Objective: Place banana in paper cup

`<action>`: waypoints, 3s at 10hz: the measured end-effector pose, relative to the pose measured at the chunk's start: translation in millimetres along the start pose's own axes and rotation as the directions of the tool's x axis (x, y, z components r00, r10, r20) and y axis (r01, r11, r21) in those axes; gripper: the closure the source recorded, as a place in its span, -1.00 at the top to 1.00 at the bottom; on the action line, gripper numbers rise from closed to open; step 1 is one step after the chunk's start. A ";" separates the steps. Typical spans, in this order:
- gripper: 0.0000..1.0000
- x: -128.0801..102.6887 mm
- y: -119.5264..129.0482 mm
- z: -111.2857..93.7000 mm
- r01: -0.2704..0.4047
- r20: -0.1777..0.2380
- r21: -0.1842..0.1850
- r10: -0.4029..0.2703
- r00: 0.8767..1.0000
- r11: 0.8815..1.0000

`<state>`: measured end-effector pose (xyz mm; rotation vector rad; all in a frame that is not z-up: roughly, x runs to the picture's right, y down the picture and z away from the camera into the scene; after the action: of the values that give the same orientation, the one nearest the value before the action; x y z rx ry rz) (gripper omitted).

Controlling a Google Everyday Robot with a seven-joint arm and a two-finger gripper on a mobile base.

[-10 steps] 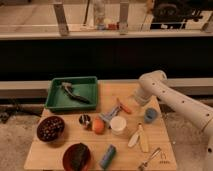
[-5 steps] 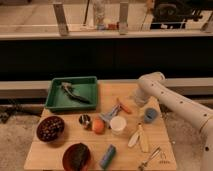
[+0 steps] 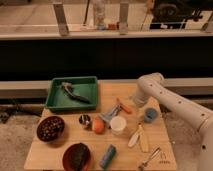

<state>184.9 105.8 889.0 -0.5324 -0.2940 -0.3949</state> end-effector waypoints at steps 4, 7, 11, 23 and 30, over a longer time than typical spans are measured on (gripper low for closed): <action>0.60 -1.6 -3.6 6.6 0.000 0.011 -0.004 0.000 1.000 1.000; 0.60 -4.9 -6.2 13.2 -0.003 0.021 -0.006 0.003 1.000 1.000; 0.60 -6.4 -8.2 19.2 -0.008 0.034 -0.006 0.008 0.999 1.000; 0.60 -15.2 70.7 -14.6 0.301 0.053 -0.091 -0.298 0.953 0.949; 0.17 -25.0 117.5 8.2 0.364 0.071 -0.168 -0.357 0.931 0.916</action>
<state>212.7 210.2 835.8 -0.6641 -0.3992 -0.7765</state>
